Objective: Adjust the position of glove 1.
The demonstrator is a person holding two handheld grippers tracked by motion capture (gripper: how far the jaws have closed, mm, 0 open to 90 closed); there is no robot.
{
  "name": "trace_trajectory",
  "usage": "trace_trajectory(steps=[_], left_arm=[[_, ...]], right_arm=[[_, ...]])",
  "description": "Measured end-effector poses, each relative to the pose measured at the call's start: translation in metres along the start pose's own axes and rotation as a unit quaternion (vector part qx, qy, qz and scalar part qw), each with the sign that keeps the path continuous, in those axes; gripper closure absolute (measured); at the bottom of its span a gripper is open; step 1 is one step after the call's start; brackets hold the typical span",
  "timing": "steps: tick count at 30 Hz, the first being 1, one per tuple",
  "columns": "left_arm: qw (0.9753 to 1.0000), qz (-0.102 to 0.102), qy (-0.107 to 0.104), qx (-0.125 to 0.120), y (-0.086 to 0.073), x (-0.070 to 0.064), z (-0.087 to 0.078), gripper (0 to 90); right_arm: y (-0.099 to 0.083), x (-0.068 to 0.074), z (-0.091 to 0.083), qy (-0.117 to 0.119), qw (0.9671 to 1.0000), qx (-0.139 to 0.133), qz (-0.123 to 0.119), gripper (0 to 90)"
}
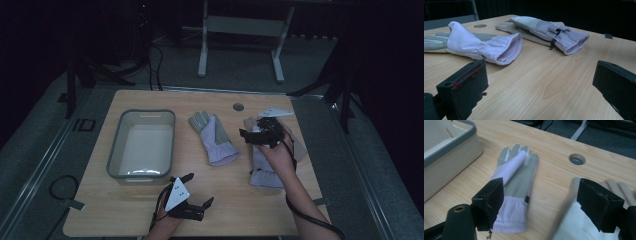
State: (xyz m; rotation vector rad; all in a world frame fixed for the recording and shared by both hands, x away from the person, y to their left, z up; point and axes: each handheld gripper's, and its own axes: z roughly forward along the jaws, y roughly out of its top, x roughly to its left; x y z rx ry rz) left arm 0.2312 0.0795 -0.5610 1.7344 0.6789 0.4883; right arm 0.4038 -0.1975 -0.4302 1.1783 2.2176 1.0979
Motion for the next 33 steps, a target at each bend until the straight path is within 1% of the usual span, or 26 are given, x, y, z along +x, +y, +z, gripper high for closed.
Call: trace_trajectory(steps=[5,6,8,9,12,13,15,16,17,19,21,25,27,28,30,33], left_arm=[[1.0000,-0.001,-0.001,-0.001,0.000,0.000,0.000,0.0],[1.0000,0.001,-0.001,0.000,0.000,0.001,0.000,0.0],[1.0000,0.002,-0.002,0.001,0.000,0.001,0.000,0.0],[1.0000,0.002,-0.002,0.001,0.000,0.001,0.000,0.0],[1.0000,0.001,-0.003,0.000,0.000,0.001,0.000,0.0],[1.0000,0.000,-0.003,0.000,0.000,0.001,0.000,0.0],[1.0000,0.001,-0.003,0.000,0.000,0.001,0.000,0.0],[1.0000,0.001,-0.003,-0.001,0.000,0.001,0.000,0.0],[1.0000,0.001,-0.003,-0.001,0.000,0.001,0.000,0.0],[1.0000,0.001,-0.004,-0.001,0.000,0.001,0.000,0.0],[1.0000,0.001,-0.005,-0.001,0.000,0.001,0.000,0.0],[1.0000,0.000,-0.006,-0.001,0.000,0.001,0.000,0.0],[1.0000,0.001,-0.007,-0.001,0.000,0.001,0.000,0.0],[1.0000,0.000,-0.007,-0.001,0.000,0.001,0.000,0.0],[1.0000,0.000,-0.007,-0.001,0.000,0.001,0.000,0.0],[1.0000,0.000,-0.008,-0.001,0.000,0.001,0.000,0.0]], right_arm=[[0.008,0.009,0.024,0.014,0.9997,0.013,-0.018,23.1],[0.009,0.011,0.029,0.014,0.9995,0.017,-0.022,24.8],[0.011,0.013,0.039,0.027,0.9992,0.022,-0.022,26.1],[0.012,0.014,0.044,0.030,0.9990,0.026,-0.023,28.1],[0.014,0.019,0.059,0.030,0.9979,0.042,-0.040,31.3],[0.014,0.020,0.064,0.036,0.9975,0.047,-0.040,32.8],[0.015,0.021,0.074,0.038,0.9968,0.055,-0.044,35.9],[0.014,0.021,0.078,0.043,0.9964,0.059,-0.043,36.1],[0.014,0.022,0.083,0.043,0.9964,0.060,-0.042,39.0],[0.013,0.023,0.092,0.050,0.9955,0.069,-0.040,40.9],[0.010,0.024,0.101,0.047,0.9949,0.081,-0.037,45.6],[0.004,0.023,0.116,0.045,0.9934,0.098,-0.037,50.2],[0.001,0.023,0.123,0.046,0.9924,0.107,-0.040,50.7],[0.000,0.023,0.127,0.045,0.9920,0.109,-0.045,50.6],[-0.003,0.024,0.133,0.046,0.9910,0.117,-0.044,50.1],[-0.008,0.024,0.144,0.045,0.9885,0.135,-0.051,49.3]])
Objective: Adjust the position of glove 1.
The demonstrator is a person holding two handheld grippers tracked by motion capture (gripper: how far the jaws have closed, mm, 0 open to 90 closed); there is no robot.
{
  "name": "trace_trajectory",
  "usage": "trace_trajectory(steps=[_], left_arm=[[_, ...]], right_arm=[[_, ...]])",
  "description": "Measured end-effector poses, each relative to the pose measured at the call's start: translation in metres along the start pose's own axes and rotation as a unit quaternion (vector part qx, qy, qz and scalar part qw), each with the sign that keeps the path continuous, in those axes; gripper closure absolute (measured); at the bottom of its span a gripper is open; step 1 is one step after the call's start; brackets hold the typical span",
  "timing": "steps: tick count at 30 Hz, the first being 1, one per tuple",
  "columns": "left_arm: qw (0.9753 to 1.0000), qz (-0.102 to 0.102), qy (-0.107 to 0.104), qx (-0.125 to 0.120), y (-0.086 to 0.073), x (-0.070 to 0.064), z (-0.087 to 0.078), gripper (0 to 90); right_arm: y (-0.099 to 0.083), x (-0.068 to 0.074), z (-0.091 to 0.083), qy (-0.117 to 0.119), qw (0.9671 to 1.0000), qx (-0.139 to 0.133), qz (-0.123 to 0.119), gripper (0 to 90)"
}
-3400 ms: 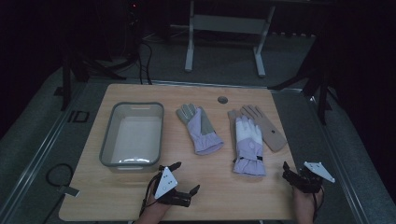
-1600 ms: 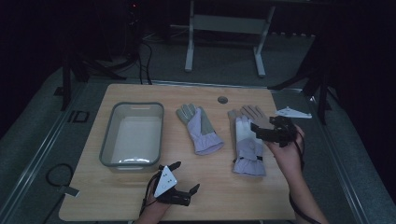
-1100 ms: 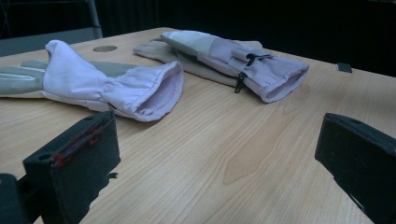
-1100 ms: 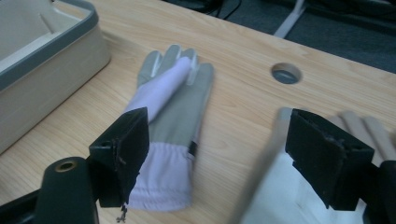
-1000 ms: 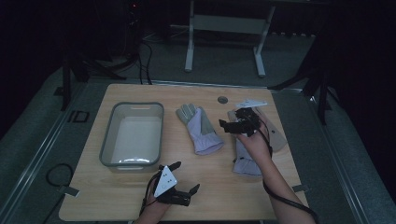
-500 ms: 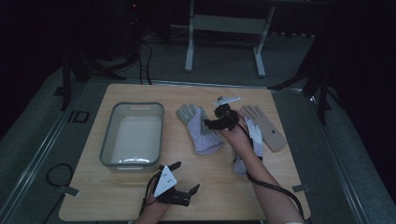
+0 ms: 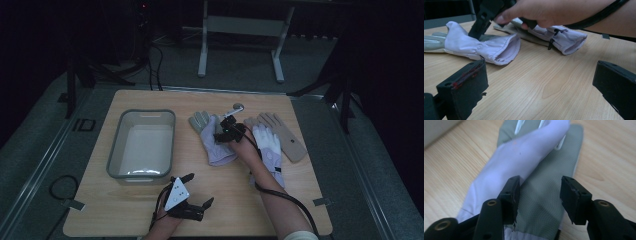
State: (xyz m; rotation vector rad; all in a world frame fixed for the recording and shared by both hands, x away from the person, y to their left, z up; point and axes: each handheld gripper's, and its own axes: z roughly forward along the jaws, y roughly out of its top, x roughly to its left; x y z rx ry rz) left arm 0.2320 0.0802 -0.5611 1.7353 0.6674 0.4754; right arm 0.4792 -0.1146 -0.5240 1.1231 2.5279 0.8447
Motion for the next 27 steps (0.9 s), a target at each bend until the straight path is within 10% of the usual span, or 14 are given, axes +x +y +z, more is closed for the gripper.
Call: trace_trajectory(steps=[11,18,27], left_arm=[[1.0000,0.001,0.001,-0.001,0.000,0.000,0.000,0.0],[1.0000,0.000,0.000,0.000,0.000,0.000,0.000,0.0],[1.0000,-0.001,0.004,-0.001,0.000,0.000,0.000,0.0]], right_arm=[[-0.004,0.002,0.008,0.013,0.9999,0.009,0.005,85.8],[-0.005,0.006,-0.008,0.016,0.9986,-0.016,0.047,87.4],[-0.033,0.022,-0.071,0.002,0.9870,-0.089,0.134,87.3]])
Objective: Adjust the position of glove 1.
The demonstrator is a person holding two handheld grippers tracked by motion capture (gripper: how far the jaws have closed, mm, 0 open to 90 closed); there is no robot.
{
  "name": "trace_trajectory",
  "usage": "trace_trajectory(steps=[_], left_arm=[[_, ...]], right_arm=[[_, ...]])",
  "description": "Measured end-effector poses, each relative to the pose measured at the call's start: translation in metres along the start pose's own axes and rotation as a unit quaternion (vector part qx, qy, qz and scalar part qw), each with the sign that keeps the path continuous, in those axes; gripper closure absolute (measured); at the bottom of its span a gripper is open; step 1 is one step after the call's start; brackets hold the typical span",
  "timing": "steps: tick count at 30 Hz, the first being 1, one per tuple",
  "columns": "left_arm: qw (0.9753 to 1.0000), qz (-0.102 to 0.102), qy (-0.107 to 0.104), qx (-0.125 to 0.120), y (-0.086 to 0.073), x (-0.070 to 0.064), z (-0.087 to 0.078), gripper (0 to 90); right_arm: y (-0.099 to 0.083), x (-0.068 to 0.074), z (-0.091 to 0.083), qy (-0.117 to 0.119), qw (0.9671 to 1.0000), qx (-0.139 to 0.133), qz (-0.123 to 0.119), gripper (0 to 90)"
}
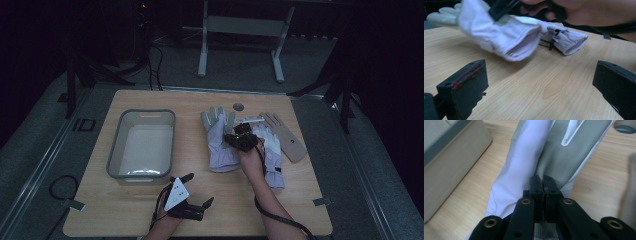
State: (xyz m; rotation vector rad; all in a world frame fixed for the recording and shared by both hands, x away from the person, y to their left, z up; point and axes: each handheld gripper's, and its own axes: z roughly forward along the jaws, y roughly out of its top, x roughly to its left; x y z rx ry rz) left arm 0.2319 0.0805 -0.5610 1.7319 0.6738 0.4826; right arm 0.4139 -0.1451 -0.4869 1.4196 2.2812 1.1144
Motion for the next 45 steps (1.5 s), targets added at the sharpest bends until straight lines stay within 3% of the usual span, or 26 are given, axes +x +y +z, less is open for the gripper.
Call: trace_trajectory(steps=[5,8,10,11,12,18,29,33,37,43,45], left_arm=[[1.0000,-0.002,0.001,-0.001,0.000,-0.001,0.000,0.0],[1.0000,-0.002,0.002,-0.001,0.000,-0.001,0.000,0.0],[1.0000,-0.002,0.002,-0.001,0.000,0.000,0.000,0.0],[1.0000,-0.002,0.002,-0.001,0.000,0.000,0.000,0.0],[1.0000,-0.002,0.002,-0.001,0.000,0.000,0.000,0.0],[1.0000,0.000,0.002,-0.001,0.000,-0.001,0.000,0.0],[1.0000,0.000,0.001,0.000,0.000,-0.001,0.000,0.0],[1.0000,-0.003,0.001,0.000,0.000,0.000,0.000,0.0],[1.0000,-0.002,0.001,-0.001,0.000,0.000,0.000,0.0],[1.0000,-0.004,0.002,-0.002,0.000,0.000,0.000,0.0],[1.0000,-0.005,0.003,-0.002,0.000,0.000,0.000,0.0]], right_arm=[[-0.022,0.006,-0.023,-0.014,0.9994,-0.019,0.025,87.3],[-0.030,0.008,-0.028,-0.009,0.9992,-0.017,0.036,87.3],[-0.042,0.009,-0.035,-0.006,0.9980,-0.021,0.059,87.1],[-0.046,0.010,-0.035,-0.016,0.9983,-0.019,0.052,87.2],[-0.050,0.011,-0.036,-0.024,0.9982,-0.019,0.051,87.1],[-0.064,0.008,-0.027,-0.018,0.9985,0.007,0.051,87.0],[-0.073,-0.001,-0.012,-0.023,0.9979,0.031,0.052,81.5],[-0.067,-0.001,-0.023,-0.015,0.9992,0.017,0.034,70.3],[-0.056,-0.007,-0.041,-0.006,1.0000,-0.001,-0.006,61.1],[-0.051,-0.035,-0.067,0.004,0.9968,-0.020,-0.077,56.9],[-0.051,-0.047,-0.074,0.003,0.9961,-0.016,-0.087,58.3]])
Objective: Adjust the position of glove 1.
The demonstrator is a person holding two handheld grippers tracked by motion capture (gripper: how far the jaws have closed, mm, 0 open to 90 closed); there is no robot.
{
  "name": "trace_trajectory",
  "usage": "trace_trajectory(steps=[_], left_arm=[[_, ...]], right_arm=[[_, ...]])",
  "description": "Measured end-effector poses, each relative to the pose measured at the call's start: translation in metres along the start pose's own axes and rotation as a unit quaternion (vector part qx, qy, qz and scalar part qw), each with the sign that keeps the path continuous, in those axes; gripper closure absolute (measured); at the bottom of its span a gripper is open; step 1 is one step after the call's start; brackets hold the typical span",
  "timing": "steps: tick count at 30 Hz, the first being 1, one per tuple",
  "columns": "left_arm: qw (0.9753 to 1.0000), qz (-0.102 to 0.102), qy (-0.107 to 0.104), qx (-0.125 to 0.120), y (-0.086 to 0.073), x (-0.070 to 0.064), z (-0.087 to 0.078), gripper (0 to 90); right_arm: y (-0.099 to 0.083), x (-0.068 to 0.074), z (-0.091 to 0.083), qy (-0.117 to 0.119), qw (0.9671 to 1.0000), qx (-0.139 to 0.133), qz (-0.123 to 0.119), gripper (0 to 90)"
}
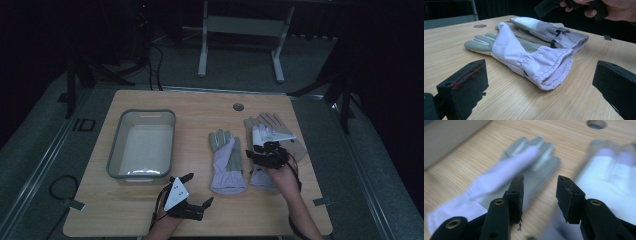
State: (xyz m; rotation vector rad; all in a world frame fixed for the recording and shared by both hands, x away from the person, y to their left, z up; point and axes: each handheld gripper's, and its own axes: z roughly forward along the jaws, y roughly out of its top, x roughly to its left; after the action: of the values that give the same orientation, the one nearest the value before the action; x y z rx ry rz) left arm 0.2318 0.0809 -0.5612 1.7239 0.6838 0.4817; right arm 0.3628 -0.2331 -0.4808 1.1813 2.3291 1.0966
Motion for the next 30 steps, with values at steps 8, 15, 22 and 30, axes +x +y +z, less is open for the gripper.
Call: trace_trajectory(steps=[8,15,22,30], left_arm=[[1.0000,0.000,0.001,0.001,0.000,0.000,0.000,0.0],[1.0000,-0.001,0.001,0.002,0.000,0.000,0.000,0.0],[1.0000,-0.001,0.001,0.002,0.000,0.000,0.000,0.0],[1.0000,-0.001,0.002,0.002,0.000,0.000,0.000,0.0]], right_arm=[[-0.016,-0.040,-0.022,0.002,0.9993,0.017,-0.033,58.3],[-0.027,-0.061,-0.016,0.002,0.9984,0.043,-0.036,52.5],[-0.038,-0.065,0.013,0.001,0.9958,0.088,-0.025,50.2],[-0.044,-0.059,0.014,-0.009,0.9972,0.073,-0.013,72.5]])
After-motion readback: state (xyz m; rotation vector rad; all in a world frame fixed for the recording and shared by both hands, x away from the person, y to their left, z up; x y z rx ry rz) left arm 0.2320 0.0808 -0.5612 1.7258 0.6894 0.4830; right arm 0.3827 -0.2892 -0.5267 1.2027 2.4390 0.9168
